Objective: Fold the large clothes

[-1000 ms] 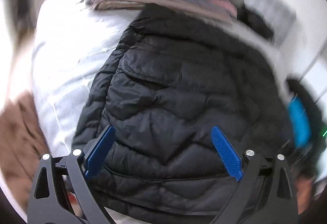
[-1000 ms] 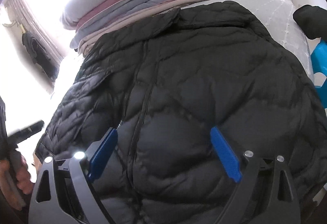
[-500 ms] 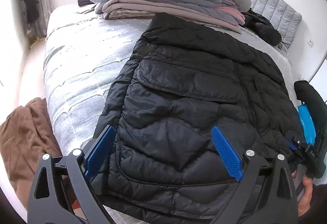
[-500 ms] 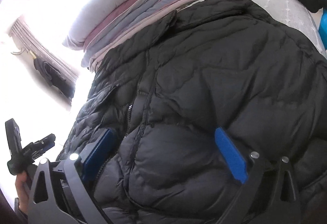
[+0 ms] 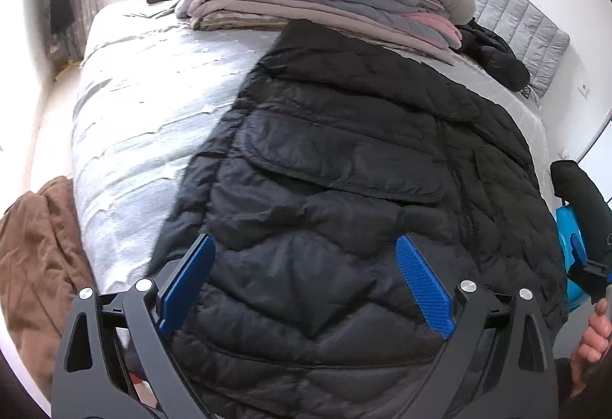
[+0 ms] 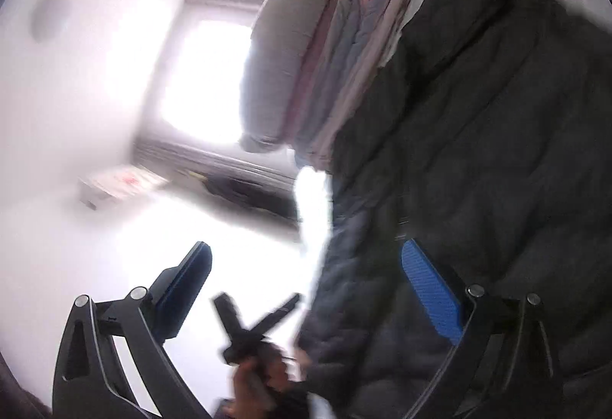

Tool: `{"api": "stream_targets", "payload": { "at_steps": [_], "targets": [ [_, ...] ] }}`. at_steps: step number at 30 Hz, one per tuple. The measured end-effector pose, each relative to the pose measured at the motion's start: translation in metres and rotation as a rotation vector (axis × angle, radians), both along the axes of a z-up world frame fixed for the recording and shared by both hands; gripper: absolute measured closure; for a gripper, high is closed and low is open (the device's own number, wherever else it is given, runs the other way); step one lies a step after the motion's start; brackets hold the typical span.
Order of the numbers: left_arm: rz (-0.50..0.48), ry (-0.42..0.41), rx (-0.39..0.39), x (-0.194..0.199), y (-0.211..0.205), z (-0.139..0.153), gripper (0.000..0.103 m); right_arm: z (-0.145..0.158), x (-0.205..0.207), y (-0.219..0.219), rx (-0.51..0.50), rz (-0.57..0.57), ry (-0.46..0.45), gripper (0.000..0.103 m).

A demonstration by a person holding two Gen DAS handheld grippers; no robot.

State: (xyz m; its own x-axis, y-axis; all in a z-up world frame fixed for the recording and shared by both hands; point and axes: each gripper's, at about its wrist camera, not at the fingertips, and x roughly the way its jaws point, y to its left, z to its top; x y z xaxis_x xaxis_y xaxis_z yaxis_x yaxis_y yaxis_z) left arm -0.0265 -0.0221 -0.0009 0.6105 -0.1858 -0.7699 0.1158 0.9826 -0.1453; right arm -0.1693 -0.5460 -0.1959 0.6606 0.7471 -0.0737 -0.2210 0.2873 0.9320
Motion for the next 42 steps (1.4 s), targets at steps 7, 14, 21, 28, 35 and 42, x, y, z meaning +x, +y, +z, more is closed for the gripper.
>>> {"api": "stream_targets", "payload": {
  "at_steps": [7,14,21,28,35,42],
  "targets": [
    [-0.037,0.005,0.039,-0.002,-0.019,-0.005,0.011,0.003,-0.007,0.035,-0.164,0.058,0.02,0.007],
    [0.002,0.006,0.019,-0.005,0.001,-0.003,0.011,0.004,-0.014,0.069,-0.328,0.097,0.036,0.007],
    [0.057,0.026,-0.052,-0.003,0.029,-0.003,0.011,0.0,-0.017,0.055,-0.291,0.05,0.045,0.007],
    [0.027,0.017,-0.129,-0.007,0.072,0.002,0.011,0.017,-0.04,0.0,-0.194,-0.078,-0.043,0.007],
    [0.017,0.097,-0.305,-0.012,0.137,-0.013,0.011,0.012,-0.086,-0.107,-0.368,-0.242,0.11,0.007],
    [-0.009,0.229,-0.455,-0.001,0.151,-0.041,0.011,-0.056,-0.096,-0.152,-0.281,-0.201,0.277,0.007]
  ]
}}
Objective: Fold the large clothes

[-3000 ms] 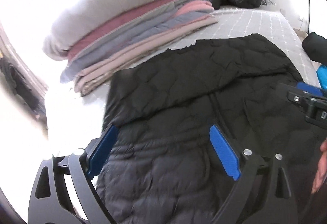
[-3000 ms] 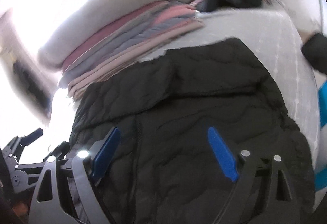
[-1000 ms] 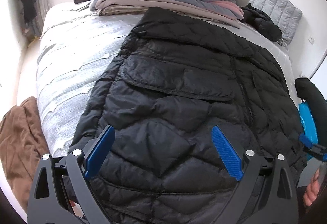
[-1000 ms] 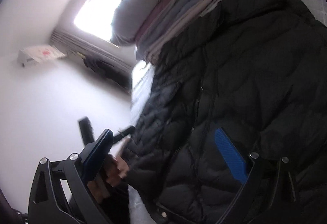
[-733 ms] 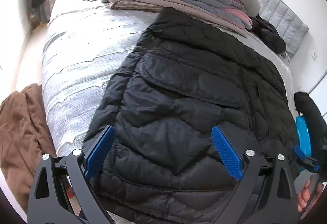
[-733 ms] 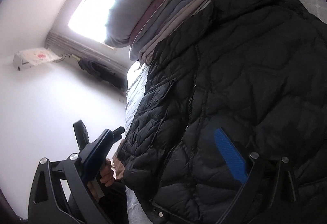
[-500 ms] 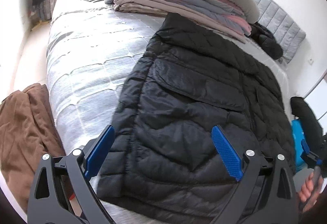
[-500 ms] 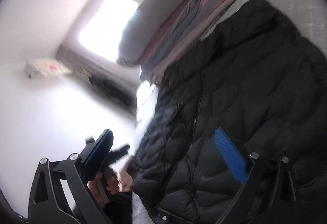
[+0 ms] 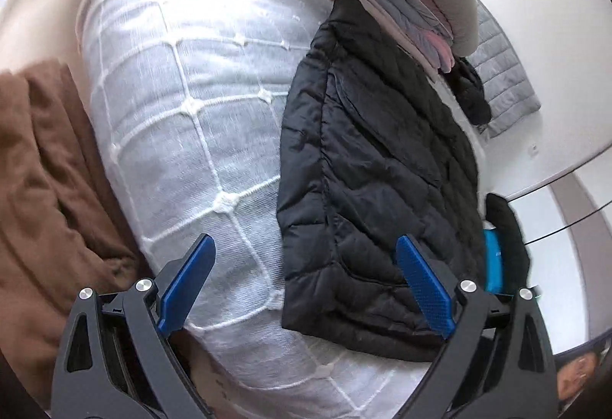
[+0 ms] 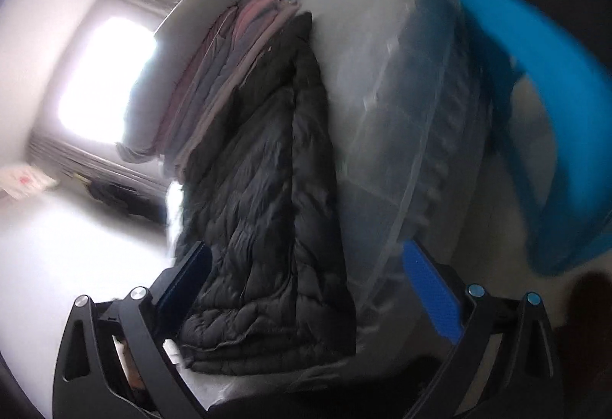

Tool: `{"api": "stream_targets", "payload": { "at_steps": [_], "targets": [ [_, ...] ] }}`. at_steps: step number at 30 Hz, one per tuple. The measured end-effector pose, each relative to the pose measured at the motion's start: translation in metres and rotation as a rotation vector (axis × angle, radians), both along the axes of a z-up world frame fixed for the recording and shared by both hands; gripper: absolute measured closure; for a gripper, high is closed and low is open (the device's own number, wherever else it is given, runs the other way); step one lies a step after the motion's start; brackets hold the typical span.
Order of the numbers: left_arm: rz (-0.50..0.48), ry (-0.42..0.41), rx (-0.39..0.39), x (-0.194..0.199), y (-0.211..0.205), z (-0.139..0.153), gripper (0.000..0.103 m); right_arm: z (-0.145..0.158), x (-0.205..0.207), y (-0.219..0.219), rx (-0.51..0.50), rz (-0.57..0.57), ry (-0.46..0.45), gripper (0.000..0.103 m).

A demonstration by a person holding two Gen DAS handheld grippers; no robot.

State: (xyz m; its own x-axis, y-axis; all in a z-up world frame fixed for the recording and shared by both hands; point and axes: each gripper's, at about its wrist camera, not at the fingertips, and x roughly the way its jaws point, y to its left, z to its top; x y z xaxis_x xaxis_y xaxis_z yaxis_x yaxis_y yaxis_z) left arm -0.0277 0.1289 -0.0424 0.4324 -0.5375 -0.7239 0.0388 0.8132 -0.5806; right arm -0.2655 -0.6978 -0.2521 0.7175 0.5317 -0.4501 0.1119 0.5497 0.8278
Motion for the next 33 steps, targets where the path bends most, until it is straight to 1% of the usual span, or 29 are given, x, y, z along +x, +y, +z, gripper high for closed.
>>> {"api": "stream_targets", "payload": {
  "at_steps": [3,7,9,12,14,17,19,20,21,22,25,26,27,30,31,32,33],
  "targets": [
    [-0.015,0.016,-0.033,0.005,-0.007,-0.005,0.011,-0.016,0.004,0.006,0.044,0.027,0.016,0.007],
    [-0.061,0.042,-0.012,0.013,-0.024,-0.011,0.011,-0.038,0.012,0.014,0.108,0.058,0.042,0.007],
    [-0.064,0.045,-0.002,0.015,-0.029,-0.013,0.011,-0.044,0.011,0.011,0.141,0.063,0.045,0.007],
    [-0.056,0.057,-0.013,0.017,-0.03,-0.016,0.011,-0.047,0.011,0.021,0.172,0.095,0.023,0.007],
    [-0.049,0.06,-0.043,0.017,-0.026,-0.016,0.011,-0.047,0.01,0.025,0.181,0.113,0.017,0.007],
    [-0.038,0.066,-0.144,0.019,-0.017,-0.017,0.011,-0.046,0.01,0.029,0.188,0.124,0.009,0.007],
    [-0.038,0.065,-0.167,0.019,-0.016,-0.017,0.011,-0.042,0.008,0.032,0.183,0.134,-0.007,0.007],
    [-0.04,0.066,-0.124,0.019,-0.019,-0.017,0.011,-0.04,0.006,0.034,0.181,0.146,-0.016,0.007],
    [-0.032,0.067,-0.046,0.019,-0.022,-0.017,0.011,-0.038,0.006,0.038,0.176,0.154,-0.015,0.007],
    [-0.029,0.07,-0.013,0.018,-0.023,-0.018,0.011,-0.037,0.007,0.041,0.169,0.157,-0.01,0.007],
    [-0.038,0.077,-0.015,0.018,-0.024,-0.019,0.011,-0.037,0.009,0.044,0.184,0.157,-0.014,0.008],
    [-0.046,0.081,-0.037,0.018,-0.025,-0.02,0.011,-0.036,0.009,0.045,0.189,0.157,-0.018,0.008],
    [-0.068,0.091,-0.086,0.017,-0.026,-0.021,0.011,-0.035,0.009,0.046,0.187,0.158,-0.023,0.008],
    [-0.111,0.1,-0.176,0.017,-0.028,-0.022,0.011,-0.032,0.009,0.051,0.18,0.165,-0.027,0.01],
    [-0.142,0.113,-0.237,0.017,-0.031,-0.023,0.011,-0.031,0.009,0.052,0.176,0.164,-0.027,0.014],
    [-0.158,0.118,-0.272,0.016,-0.032,-0.024,0.011,-0.031,0.011,0.054,0.174,0.158,-0.025,0.017],
    [-0.171,0.116,-0.272,0.014,-0.034,-0.024,0.011,-0.032,0.013,0.056,0.175,0.152,-0.023,0.029]
  ]
}}
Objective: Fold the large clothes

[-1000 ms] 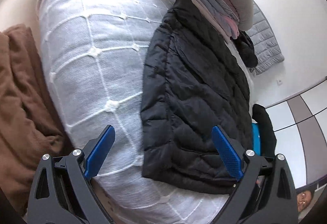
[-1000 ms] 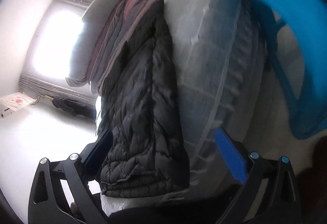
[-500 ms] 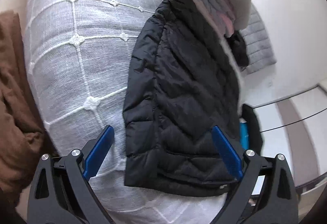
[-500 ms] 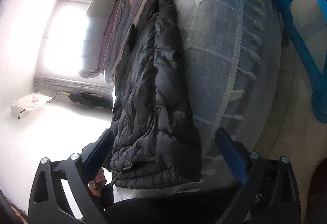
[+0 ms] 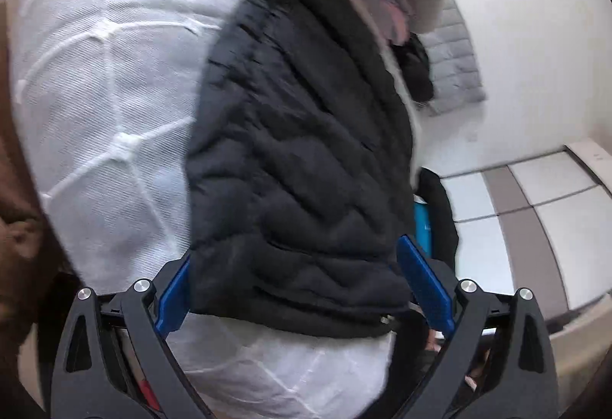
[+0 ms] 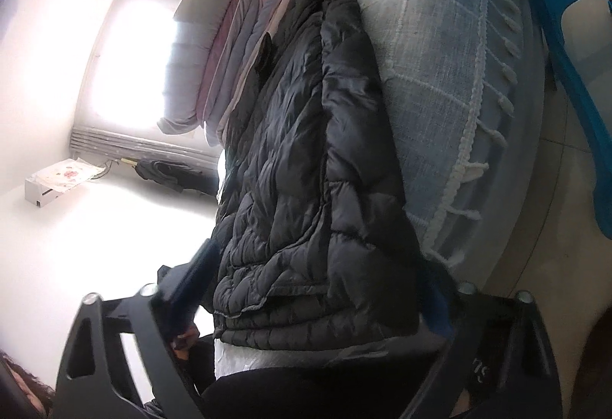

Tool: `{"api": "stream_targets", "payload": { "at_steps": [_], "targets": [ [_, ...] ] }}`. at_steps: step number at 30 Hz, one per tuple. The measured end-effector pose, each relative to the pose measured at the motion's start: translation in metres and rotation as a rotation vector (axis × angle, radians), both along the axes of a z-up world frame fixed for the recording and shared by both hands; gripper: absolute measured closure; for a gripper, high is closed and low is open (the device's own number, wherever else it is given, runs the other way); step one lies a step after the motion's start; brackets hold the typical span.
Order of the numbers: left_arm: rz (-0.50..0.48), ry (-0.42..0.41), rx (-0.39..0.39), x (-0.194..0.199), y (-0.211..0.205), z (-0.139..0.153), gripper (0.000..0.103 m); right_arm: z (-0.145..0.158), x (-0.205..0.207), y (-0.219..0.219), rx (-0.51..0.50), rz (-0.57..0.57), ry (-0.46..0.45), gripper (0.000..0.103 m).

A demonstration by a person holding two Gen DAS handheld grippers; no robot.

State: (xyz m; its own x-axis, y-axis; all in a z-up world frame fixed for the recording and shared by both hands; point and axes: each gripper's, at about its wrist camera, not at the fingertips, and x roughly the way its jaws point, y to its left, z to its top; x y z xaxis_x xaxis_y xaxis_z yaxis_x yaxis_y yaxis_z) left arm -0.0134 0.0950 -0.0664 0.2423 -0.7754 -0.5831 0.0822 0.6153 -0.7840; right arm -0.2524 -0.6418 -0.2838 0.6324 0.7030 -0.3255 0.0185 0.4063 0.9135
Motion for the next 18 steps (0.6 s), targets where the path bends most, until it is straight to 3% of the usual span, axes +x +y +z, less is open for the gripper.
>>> {"api": "stream_targets", "payload": {
  "at_steps": [1,2,4,6,8,9,10,11,13,18],
  "targets": [
    [-0.006,0.0,0.066,-0.001,-0.006,-0.002,0.011,0.001,0.0,0.0,-0.003,-0.005,0.001,0.041],
    [-0.005,0.008,0.108,-0.001,-0.009,-0.005,0.011,0.001,0.001,0.001,-0.008,-0.011,0.005,0.045],
    [-0.001,0.01,0.128,0.0,-0.015,-0.007,0.012,0.002,0.002,0.002,-0.022,-0.018,0.006,0.065],
    [0.012,-0.008,0.156,-0.001,-0.018,-0.006,0.022,0.002,0.003,0.004,-0.028,-0.017,0.006,0.073],
    [0.026,-0.017,0.179,0.0,-0.02,-0.005,0.048,0.005,0.003,0.004,-0.036,-0.017,-0.008,0.08],
    [0.03,-0.026,0.179,0.001,-0.02,-0.006,0.058,0.006,0.003,0.004,-0.034,-0.012,-0.014,0.082],
    [0.026,-0.026,0.174,0.002,-0.021,-0.008,0.075,0.008,0.003,0.004,-0.035,-0.01,-0.018,0.082],
    [0.025,-0.024,0.165,0.002,-0.022,-0.01,0.082,0.008,0.004,0.003,-0.032,-0.009,-0.023,0.082],
    [0.019,-0.031,0.174,0.005,-0.024,-0.011,0.09,0.009,0.005,0.003,-0.028,-0.003,-0.03,0.082],
    [0.003,-0.047,0.19,0.006,-0.023,-0.009,0.095,-0.003,0.008,-0.004,0.039,-0.019,-0.022,0.081]
  ]
}}
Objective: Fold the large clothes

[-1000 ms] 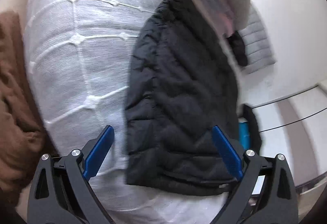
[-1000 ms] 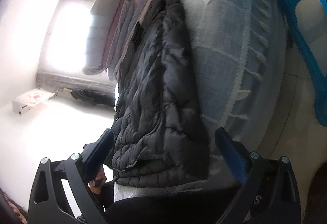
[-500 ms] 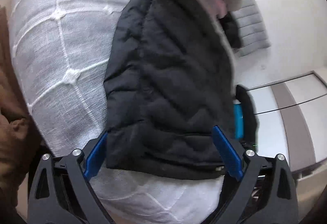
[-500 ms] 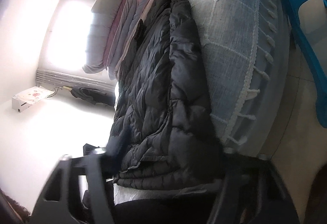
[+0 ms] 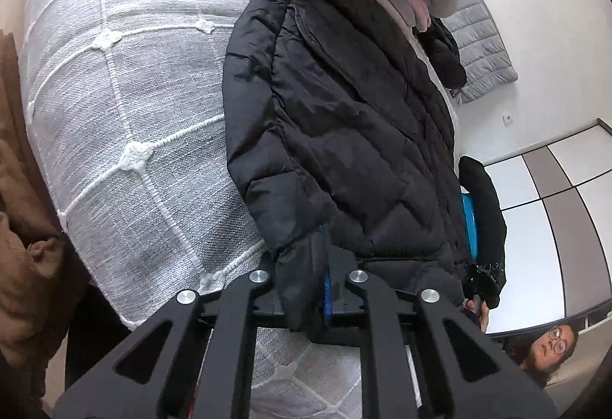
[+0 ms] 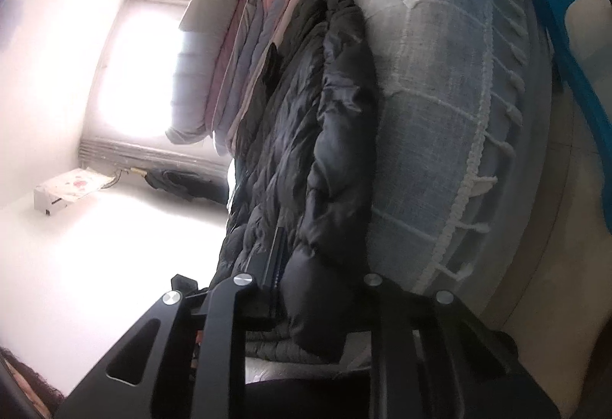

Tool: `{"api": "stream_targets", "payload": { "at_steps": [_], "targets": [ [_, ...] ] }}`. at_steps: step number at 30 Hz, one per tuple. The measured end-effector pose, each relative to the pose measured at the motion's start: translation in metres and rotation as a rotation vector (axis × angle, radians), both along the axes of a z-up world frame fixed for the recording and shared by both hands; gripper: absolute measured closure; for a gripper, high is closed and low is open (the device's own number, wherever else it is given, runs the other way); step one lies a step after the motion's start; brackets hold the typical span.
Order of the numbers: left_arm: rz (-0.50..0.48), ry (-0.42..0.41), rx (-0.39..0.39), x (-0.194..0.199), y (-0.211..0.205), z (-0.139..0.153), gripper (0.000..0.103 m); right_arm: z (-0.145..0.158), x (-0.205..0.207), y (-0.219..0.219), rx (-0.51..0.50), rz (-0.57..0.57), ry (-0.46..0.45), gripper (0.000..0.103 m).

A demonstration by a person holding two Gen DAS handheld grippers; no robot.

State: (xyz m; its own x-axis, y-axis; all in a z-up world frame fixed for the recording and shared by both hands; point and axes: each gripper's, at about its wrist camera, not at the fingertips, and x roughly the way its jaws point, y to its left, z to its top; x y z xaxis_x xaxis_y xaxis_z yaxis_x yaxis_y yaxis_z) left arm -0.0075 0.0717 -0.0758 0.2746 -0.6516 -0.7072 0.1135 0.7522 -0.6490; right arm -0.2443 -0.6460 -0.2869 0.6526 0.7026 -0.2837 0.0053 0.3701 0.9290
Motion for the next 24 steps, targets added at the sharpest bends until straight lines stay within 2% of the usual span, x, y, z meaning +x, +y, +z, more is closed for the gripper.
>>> {"api": "stream_targets", "payload": {
  "at_steps": [3,5,6,8,9,13,19,22,24],
  "targets": [
    [-0.006,-0.015,-0.029,-0.005,0.004,0.004,0.095,0.0,-0.002,0.001,-0.029,-0.03,-0.004,0.092],
    [-0.002,-0.052,-0.116,-0.008,0.009,0.014,0.095,0.011,-0.008,0.001,-0.018,-0.063,-0.04,0.094],
    [-0.002,-0.098,-0.181,-0.011,0.013,0.025,0.095,0.017,-0.011,0.002,-0.011,-0.077,-0.059,0.095],
    [0.011,-0.142,-0.234,-0.017,0.021,0.038,0.095,0.03,-0.016,0.003,0.019,-0.106,-0.096,0.096],
    [0.03,-0.136,-0.257,-0.021,0.026,0.04,0.095,0.038,-0.019,0.003,0.034,-0.118,-0.115,0.096],
    [0.043,-0.121,-0.247,-0.04,0.031,0.045,0.098,0.076,-0.032,0.005,0.067,-0.12,-0.208,0.096],
    [-0.01,-0.175,-0.308,-0.093,0.043,0.088,0.098,0.122,-0.088,0.006,0.101,-0.107,-0.326,0.096],
    [-0.063,-0.193,-0.295,-0.126,0.047,0.101,0.098,0.129,-0.127,0.004,0.108,-0.116,-0.359,0.096],
    [-0.089,-0.173,-0.284,-0.143,0.047,0.094,0.098,0.12,-0.15,0.003,0.114,-0.131,-0.344,0.096]
  ]
}}
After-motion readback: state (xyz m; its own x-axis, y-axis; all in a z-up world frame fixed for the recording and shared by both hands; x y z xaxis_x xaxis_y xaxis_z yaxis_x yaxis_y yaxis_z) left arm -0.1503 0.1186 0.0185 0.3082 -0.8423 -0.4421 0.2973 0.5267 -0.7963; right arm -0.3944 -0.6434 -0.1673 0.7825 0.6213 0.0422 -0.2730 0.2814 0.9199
